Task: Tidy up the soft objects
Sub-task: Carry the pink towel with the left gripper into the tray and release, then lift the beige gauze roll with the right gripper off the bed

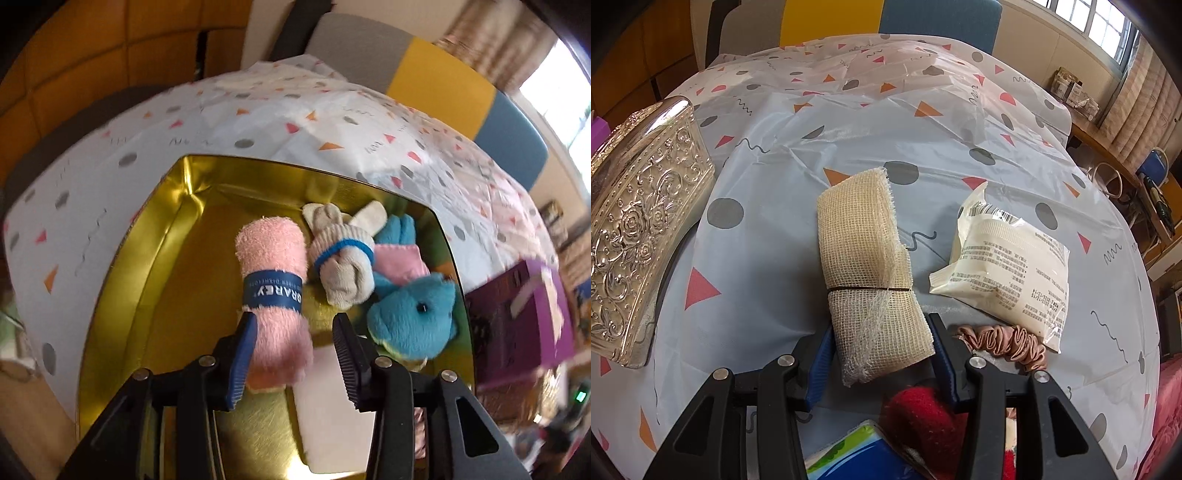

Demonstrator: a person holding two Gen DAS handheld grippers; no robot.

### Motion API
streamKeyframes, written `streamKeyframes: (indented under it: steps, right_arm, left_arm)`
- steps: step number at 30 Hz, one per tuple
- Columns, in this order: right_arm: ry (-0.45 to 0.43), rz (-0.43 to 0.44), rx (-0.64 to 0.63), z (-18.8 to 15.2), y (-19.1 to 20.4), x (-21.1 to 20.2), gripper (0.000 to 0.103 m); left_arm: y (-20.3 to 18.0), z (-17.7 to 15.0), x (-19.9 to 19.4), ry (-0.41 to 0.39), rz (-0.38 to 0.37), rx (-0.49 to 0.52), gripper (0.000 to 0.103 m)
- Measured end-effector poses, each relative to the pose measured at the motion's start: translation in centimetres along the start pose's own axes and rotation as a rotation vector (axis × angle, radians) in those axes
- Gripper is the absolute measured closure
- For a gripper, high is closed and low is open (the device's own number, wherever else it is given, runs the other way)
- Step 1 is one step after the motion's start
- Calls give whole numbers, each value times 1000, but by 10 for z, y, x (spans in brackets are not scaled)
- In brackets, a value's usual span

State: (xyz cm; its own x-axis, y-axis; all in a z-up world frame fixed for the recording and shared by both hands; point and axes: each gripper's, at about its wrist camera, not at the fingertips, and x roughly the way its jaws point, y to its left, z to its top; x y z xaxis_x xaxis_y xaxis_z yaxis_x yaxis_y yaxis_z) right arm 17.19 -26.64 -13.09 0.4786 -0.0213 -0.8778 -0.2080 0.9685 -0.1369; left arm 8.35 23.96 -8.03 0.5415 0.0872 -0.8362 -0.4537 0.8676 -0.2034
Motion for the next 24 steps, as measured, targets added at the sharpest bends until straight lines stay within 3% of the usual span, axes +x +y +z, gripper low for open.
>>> streamKeyframes:
  steps: [10, 19, 24]
  right_arm:
    - [20, -41, 67, 3, 2, 1, 55]
    - [64, -128, 156, 8, 11, 0, 58]
    - [79, -135, 228, 7, 8, 0, 59]
  left_arm:
    - [-28, -30, -54, -158, -1, 198, 47]
    - [-37, -55, -90, -216, -30, 287, 47]
    - [-35, -61, -100, -225, -51, 299, 46]
